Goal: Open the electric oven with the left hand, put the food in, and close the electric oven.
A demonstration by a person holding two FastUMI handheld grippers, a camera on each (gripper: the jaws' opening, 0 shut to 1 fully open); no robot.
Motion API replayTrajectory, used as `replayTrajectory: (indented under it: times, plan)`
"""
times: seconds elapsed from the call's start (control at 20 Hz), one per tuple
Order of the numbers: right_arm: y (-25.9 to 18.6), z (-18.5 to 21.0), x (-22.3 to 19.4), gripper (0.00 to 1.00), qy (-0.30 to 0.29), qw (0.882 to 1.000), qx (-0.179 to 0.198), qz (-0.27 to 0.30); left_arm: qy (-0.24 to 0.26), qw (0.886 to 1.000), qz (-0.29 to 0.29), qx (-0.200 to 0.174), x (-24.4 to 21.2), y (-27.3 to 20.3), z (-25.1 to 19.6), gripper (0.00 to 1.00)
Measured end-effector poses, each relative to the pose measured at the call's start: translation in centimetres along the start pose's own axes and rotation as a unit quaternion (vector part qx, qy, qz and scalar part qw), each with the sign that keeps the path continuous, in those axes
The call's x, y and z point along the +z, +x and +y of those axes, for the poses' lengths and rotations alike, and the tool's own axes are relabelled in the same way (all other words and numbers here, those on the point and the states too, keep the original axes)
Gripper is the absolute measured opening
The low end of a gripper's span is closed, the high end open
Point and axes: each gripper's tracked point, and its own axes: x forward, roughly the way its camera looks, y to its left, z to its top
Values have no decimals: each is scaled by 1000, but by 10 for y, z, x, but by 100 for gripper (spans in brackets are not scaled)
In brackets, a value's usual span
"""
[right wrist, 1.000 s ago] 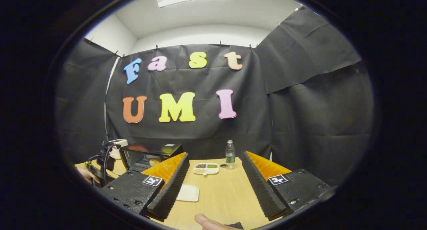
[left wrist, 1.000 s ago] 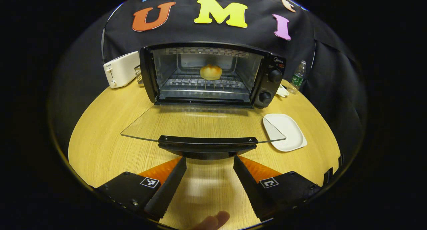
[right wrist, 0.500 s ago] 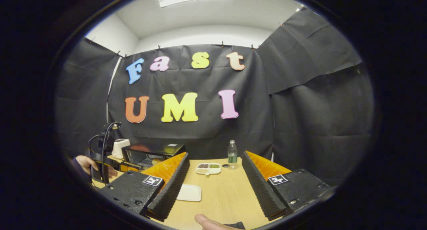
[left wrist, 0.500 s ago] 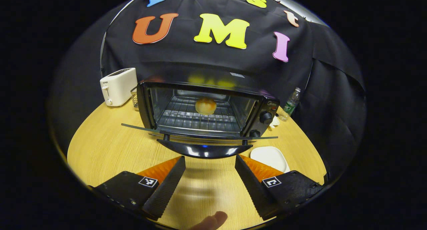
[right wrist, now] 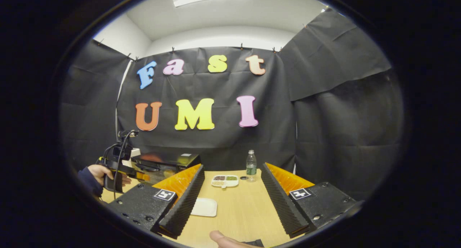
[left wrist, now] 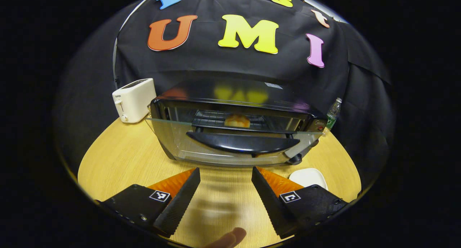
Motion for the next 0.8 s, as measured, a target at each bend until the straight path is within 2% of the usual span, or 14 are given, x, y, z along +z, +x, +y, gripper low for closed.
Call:
replayTrajectory:
  times: [0.4,0.8]
  plan:
    - [1,1,-5,96,0,1000,1,4,14,1000,-28,-3,11,-11,-8,95]
    - [-12,11,3,96,-1,1000,6,0,41,996,-74,-12,24,-70,-24,95]
